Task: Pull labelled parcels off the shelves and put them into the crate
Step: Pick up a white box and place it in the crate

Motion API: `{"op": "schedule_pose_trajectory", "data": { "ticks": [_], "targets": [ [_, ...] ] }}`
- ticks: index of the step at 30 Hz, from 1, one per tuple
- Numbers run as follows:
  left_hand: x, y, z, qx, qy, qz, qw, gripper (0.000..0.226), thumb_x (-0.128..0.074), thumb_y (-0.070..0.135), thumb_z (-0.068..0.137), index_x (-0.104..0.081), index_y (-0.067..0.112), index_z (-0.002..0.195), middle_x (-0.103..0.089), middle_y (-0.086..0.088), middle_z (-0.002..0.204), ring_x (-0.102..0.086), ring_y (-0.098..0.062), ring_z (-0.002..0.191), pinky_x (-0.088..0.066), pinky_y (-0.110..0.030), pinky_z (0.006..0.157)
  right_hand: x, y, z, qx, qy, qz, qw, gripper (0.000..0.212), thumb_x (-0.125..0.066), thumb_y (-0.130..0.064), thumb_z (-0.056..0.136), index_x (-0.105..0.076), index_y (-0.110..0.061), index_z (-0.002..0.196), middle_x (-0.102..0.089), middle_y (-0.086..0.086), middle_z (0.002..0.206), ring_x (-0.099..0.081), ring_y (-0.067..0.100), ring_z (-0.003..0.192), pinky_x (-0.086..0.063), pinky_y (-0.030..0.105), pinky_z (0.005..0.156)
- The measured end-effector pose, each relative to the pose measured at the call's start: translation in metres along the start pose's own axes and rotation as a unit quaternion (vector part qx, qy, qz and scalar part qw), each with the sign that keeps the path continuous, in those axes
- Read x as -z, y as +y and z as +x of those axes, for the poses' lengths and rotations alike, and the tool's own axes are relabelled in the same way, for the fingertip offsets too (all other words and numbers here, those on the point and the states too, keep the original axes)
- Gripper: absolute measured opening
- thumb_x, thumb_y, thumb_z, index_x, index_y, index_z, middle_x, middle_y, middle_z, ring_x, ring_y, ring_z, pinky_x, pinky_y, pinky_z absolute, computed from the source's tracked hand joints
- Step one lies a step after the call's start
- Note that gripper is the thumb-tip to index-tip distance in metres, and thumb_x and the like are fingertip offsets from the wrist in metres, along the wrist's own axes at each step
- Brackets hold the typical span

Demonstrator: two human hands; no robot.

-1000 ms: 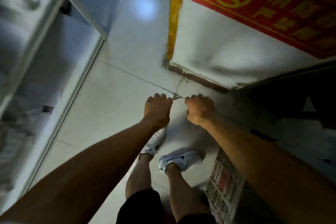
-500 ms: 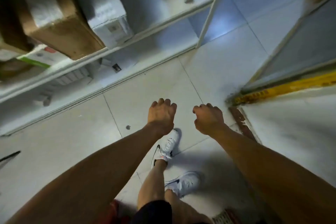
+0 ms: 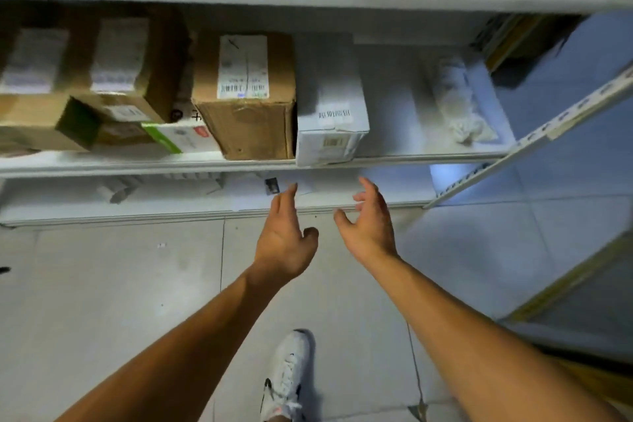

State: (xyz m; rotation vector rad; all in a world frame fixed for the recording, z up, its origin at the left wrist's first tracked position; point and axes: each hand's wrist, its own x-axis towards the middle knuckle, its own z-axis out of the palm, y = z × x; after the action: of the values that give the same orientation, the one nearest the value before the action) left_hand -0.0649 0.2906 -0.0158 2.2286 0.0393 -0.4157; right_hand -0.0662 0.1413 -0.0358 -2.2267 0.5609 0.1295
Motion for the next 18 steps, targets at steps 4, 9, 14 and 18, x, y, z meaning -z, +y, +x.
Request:
{"op": "schedule_pose_trajectory", "data": {
  "ticks": [4,9,14,18],
  "targets": [
    [0.018,0.017,0.033,-0.011,0.042,-0.123,0.992,0.080,-0.059,0.000,0.092,-0.020,0.024,0.159,-0.034,-0.001,0.159,-0.040,-0.019,0.141,-0.041,-0.038,0.114,-0.005,-0.039,0.036,0.011,0.079,0.154,0.985,0.125,-0.091,-0.035,0.071,-0.001,-0.037,0.158,-0.024,0.000,0.157,-0.034,0.018,0.142,-0.037,0.031,0.106],
    [0.024,0.023,0.055,-0.026,0.009,-0.223,0.974,0.077,-0.045,-0.003,0.097,-0.017,0.030,0.160,-0.027,0.004,0.164,-0.026,-0.014,0.150,-0.026,-0.039,0.123,-0.021,-0.072,0.062,0.013,0.113,0.136,0.984,0.138,-0.095,-0.040,0.060,0.004,-0.045,0.155,-0.025,-0.002,0.155,-0.032,0.030,0.140,-0.032,0.047,0.116],
    [0.028,0.021,0.067,-0.006,-0.037,-0.293,0.955,0.058,-0.033,0.006,0.105,-0.026,0.029,0.158,-0.032,0.006,0.160,-0.033,-0.013,0.145,-0.036,-0.025,0.112,-0.028,-0.071,0.075,0.017,0.110,0.041,0.993,0.133,-0.092,-0.049,0.059,0.001,-0.043,0.153,-0.030,0.004,0.146,-0.042,0.032,0.128,-0.044,0.050,0.107],
    [0.027,0.021,0.069,0.009,-0.038,-0.301,0.953,0.051,-0.039,0.017,0.099,-0.040,0.029,0.149,-0.045,0.008,0.145,-0.049,-0.001,0.119,-0.042,-0.007,0.083,-0.026,-0.065,0.075,0.038,0.106,0.029,0.993,0.125,-0.093,-0.047,0.057,-0.010,-0.036,0.150,-0.033,0.006,0.140,-0.044,0.028,0.123,-0.039,0.037,0.099]
  ]
}}
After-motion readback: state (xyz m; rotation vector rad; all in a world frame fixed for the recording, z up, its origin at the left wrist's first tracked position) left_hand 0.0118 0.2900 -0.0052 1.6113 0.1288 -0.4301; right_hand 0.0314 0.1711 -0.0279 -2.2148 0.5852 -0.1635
